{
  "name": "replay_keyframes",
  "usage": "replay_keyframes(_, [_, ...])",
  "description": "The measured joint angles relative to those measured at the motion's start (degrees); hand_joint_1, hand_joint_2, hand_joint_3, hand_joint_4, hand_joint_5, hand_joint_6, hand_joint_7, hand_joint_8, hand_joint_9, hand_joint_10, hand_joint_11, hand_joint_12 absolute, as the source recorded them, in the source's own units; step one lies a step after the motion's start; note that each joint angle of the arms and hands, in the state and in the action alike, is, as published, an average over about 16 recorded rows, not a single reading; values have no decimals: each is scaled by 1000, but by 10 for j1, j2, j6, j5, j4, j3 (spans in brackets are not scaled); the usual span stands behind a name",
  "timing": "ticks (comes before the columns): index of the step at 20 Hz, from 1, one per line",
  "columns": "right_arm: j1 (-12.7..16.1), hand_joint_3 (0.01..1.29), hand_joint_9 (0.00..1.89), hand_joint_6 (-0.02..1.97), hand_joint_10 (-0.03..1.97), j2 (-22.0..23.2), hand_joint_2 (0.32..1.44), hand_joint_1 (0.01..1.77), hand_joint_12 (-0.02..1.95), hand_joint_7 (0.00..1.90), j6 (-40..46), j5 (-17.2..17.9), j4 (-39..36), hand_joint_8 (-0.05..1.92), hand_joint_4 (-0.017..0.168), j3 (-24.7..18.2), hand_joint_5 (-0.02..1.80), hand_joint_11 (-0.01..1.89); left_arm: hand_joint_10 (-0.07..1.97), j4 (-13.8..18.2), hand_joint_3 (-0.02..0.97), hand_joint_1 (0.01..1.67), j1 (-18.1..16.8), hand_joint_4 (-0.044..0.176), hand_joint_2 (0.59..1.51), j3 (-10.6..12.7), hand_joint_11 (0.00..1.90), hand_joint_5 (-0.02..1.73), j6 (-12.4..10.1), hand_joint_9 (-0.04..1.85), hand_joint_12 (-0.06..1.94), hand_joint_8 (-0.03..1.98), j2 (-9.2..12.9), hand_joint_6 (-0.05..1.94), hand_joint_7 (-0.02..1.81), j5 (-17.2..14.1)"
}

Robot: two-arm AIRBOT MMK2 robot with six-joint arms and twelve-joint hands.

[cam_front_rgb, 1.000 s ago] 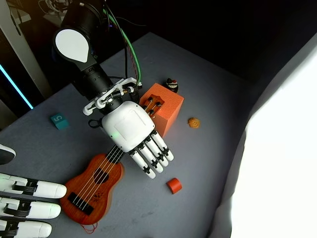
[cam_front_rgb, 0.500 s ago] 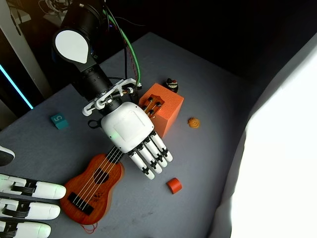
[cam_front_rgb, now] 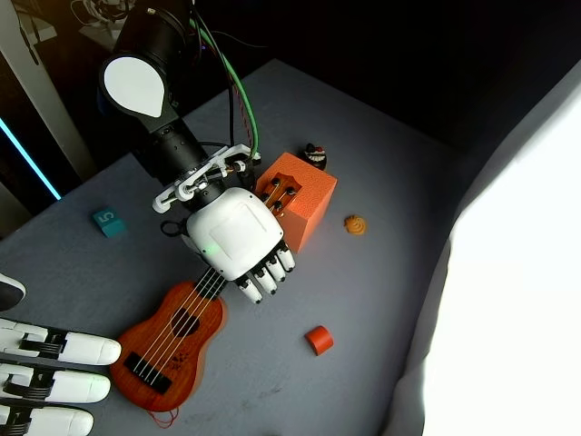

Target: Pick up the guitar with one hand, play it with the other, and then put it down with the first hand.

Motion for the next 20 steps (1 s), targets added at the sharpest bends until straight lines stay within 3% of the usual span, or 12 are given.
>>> replay_keyframes(2, [3, 16, 30, 25, 0, 0, 1351, 574, -5, 88, -4, -9, 0, 12, -4, 0, 91, 21, 1882, 0, 17, 1304, 0, -1, 1018, 0, 1034, 998, 0, 1027, 1894, 1813, 1, 1734, 965, -3])
replay_keyframes(4, [7, 16, 34, 25, 0, 1, 1347, 584, -5, 95, -11, -19, 0, 12, -4, 0, 95, 21, 1929, -1, 23, 1363, 0, -2, 1022, -1, 1217, 1147, 0, 1192, 1903, 1930, 3, 1884, 1110, -7])
replay_keyframes(7, [12, 16, 43, 25, 0, 1, 1341, 593, -5, 105, -28, -31, -1, 12, -4, 0, 100, 21, 1950, -5, 31, 1449, 0, -3, 1042, -4, 1422, 1318, 0, 1385, 1906, 1961, 9, 1916, 1289, -17])
replay_keyframes(11, [14, 16, 57, 25, 4, 2, 1332, 605, -5, 112, -49, -33, -13, 12, -2, 6, 105, 21, 1957, -19, 39, 1513, -5, -2, 1057, -13, 1541, 1410, 0, 1490, 1897, 1975, 20, 1918, 1370, -37])
replay_keyframes(16, [2, 17, 67, 24, 11, 4, 1325, 612, -5, 110, -12, 11, -97, 12, -1, 23, 103, 22, 1958, -44, 44, 1521, -20, -2, 1058, -40, 1534, 1377, 0, 1481, 1902, 1977, 45, 1903, 1364, -68])
replay_keyframes(20, [-14, 17, 75, 24, 16, 5, 1329, 597, -5, 113, 120, 72, -249, 12, 0, 45, 102, 21, 1958, -70, 41, 1525, -37, -3, 1059, -73, 1531, 1358, 1, 1478, 1907, 1976, 75, 1896, 1359, -90])
